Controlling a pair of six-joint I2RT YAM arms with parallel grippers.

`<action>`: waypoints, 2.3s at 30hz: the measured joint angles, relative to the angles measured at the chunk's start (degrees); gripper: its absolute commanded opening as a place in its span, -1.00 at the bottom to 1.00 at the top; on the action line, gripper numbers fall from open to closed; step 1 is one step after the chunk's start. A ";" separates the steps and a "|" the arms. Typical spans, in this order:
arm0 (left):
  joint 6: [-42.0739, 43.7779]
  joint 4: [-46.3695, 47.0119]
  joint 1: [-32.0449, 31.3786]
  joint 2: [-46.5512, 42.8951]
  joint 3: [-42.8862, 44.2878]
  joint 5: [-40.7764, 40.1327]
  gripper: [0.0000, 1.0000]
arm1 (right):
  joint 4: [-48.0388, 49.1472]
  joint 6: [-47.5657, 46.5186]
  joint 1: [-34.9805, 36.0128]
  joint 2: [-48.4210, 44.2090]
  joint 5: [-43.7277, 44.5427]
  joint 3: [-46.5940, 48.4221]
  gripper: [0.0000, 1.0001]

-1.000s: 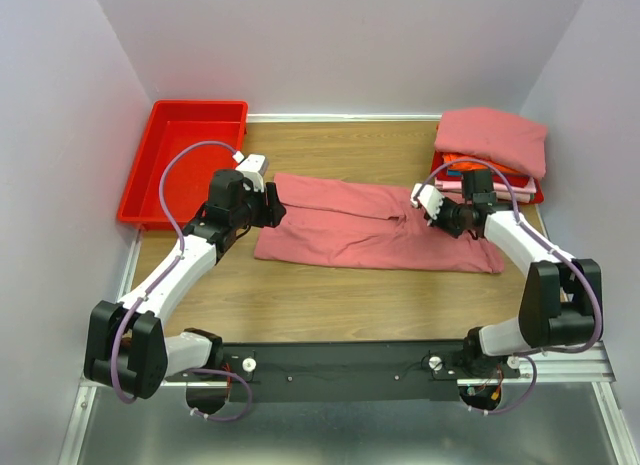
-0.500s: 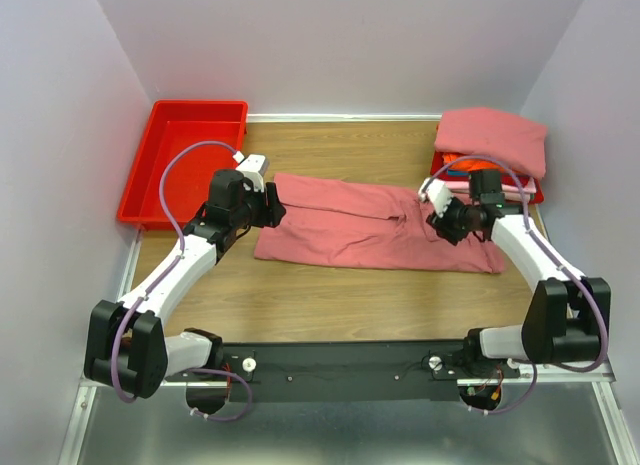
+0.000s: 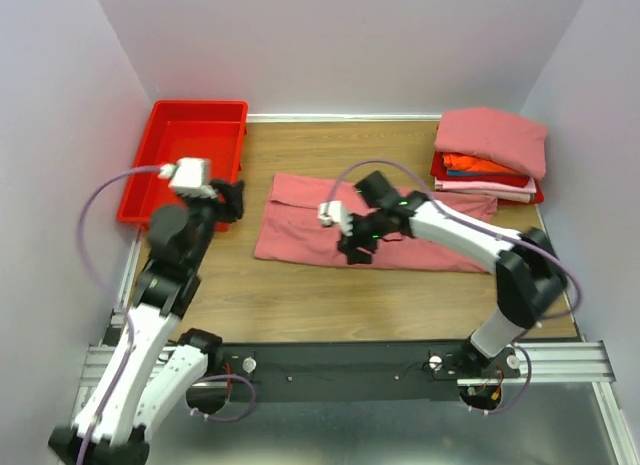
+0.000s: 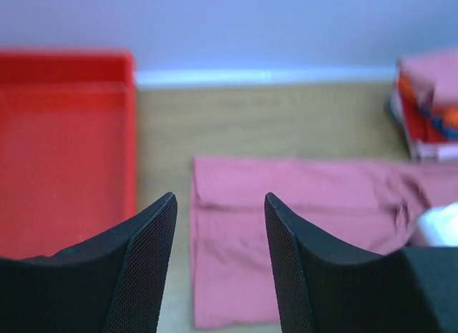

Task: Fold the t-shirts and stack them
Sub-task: Fold the tshirt

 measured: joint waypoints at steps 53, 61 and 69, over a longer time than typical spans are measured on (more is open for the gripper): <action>1.84 5.35 -0.52 -25.11 -4.94 -14.23 0.38 | -4.42 0.76 29.79 18.84 12.76 22.29 0.42; -0.37 13.31 -0.90 0.68 1.99 10.51 0.68 | -4.83 0.28 -12.22 -1.03 4.72 12.74 0.44; 9.33 5.73 -17.81 44.63 26.77 26.99 0.58 | -0.22 8.20 -44.61 -16.96 -6.82 -4.22 0.61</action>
